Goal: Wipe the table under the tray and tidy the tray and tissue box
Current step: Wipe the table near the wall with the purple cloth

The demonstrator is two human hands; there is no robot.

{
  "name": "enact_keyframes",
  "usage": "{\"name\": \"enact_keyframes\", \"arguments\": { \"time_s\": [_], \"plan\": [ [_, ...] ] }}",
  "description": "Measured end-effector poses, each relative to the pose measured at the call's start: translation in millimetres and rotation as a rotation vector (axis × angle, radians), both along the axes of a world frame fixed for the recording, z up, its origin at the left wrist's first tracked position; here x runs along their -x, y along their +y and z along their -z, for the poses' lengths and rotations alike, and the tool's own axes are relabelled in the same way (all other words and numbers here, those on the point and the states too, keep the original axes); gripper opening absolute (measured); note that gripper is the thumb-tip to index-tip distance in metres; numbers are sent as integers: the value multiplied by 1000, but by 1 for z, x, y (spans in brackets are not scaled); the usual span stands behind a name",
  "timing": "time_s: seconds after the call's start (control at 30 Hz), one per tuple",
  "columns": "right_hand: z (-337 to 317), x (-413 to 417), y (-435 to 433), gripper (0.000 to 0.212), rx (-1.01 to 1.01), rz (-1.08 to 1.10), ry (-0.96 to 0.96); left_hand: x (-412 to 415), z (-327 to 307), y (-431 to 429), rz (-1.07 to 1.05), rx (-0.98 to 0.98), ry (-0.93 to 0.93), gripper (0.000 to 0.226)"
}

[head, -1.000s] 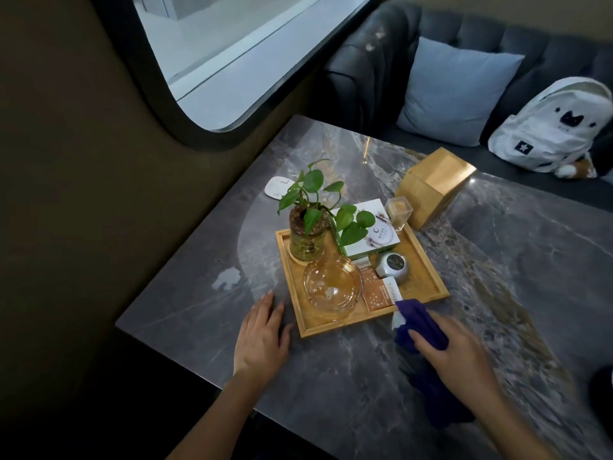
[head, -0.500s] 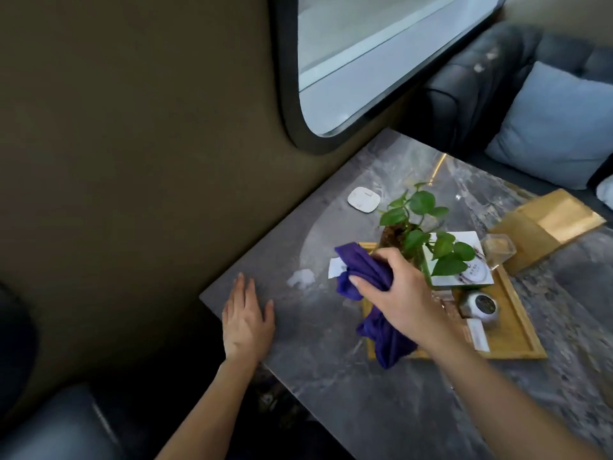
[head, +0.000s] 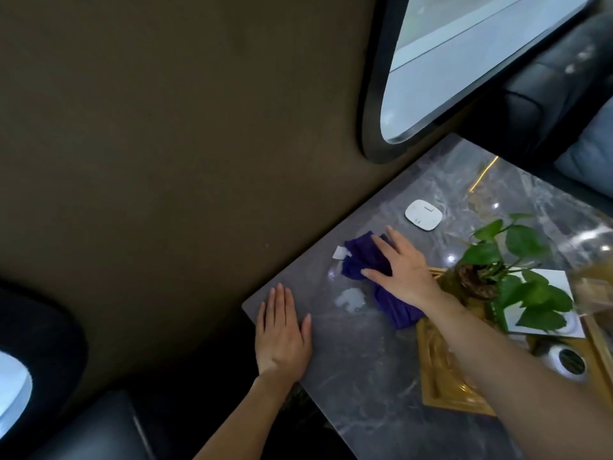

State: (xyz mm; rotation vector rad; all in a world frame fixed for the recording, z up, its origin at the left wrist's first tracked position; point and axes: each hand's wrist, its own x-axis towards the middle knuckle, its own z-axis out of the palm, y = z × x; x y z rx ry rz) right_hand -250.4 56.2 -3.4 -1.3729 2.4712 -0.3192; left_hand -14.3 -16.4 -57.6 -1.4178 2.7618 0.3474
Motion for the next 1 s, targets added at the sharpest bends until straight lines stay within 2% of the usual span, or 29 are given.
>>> {"name": "enact_keyframes", "arguments": {
  "time_s": [0.1, 0.2, 0.3, 0.37, 0.5, 0.6, 0.7, 1.0],
  "plan": [
    [13, -2, 2, 74, -98, -68, 66, 1, -6, -12, -42, -69, 91, 60],
    [15, -3, -6, 72, -151, -42, 67, 2, -13, -38, -63, -74, 207, 44],
    [16, -13, -15, 63, -126, 12, 63, 3, -10, -53, 16, -89, 188, 43],
    [15, -21, -16, 54, -8, 126, -74, 3, -6, -55, 41, -85, 173, 44],
    [10, -31, -7, 44, 227, 449, -480, 0, -6, -54, 56, -95, 209, 42],
    [12, -38, 2, 41, 277, 559, -575, -1, -5, -55, 93, -89, 255, 41],
    [15, -49, 5, 39, 297, 479, -539, -1, -4, -55, 127, -65, 275, 41],
    [27, -105, 9, 46, 210, -51, -269, -4, -5, -58, 171, -105, 327, 46]
  ]
}}
